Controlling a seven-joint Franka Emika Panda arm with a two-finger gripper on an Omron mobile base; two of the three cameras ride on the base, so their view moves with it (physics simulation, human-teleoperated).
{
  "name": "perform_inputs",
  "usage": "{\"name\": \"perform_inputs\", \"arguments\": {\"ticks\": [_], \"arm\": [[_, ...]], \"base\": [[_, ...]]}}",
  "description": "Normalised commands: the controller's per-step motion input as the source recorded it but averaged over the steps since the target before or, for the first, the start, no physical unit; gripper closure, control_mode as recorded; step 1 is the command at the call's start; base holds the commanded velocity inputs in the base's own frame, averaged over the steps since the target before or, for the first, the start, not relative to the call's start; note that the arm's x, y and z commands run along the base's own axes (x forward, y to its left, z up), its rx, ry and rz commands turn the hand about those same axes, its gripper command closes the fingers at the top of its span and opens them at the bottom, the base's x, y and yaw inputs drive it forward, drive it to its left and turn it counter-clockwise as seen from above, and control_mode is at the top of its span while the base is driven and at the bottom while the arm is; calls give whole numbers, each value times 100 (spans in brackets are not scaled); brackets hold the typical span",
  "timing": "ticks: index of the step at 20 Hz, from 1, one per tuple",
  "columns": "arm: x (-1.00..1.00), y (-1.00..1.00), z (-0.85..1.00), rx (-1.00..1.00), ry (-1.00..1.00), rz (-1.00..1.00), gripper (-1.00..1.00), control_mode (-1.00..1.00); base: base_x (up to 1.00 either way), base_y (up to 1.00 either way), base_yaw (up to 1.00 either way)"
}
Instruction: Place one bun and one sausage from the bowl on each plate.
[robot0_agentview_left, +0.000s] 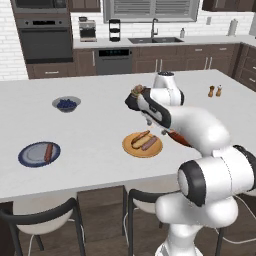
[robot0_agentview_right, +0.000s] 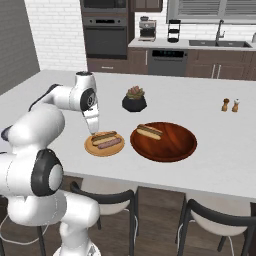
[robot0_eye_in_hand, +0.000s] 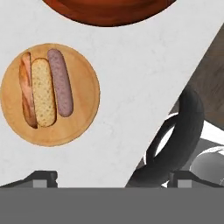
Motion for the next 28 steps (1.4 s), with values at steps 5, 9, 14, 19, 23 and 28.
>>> {"name": "perform_inputs", "arguments": {"ticks": [5, 9, 14, 19, 23, 28], "arm": [[30, -100, -3, 5, 1, -10, -100, -100], [38, -100, -10, 4, 1, -23, -100, -100], [18, -100, -25, 10, -6, -19, -100, -100], [45, -76, -9, 9, 0, -6, -100, -100], [49, -13, -40, 0, -1, -9, -100, -100], [86, -18, -49, 3, 0, -5, -100, -100]], "base": [[0, 0, 0], [0, 0, 0], [0, 0, 0], [0, 0, 0], [0, 0, 0], [0, 0, 0]]}}
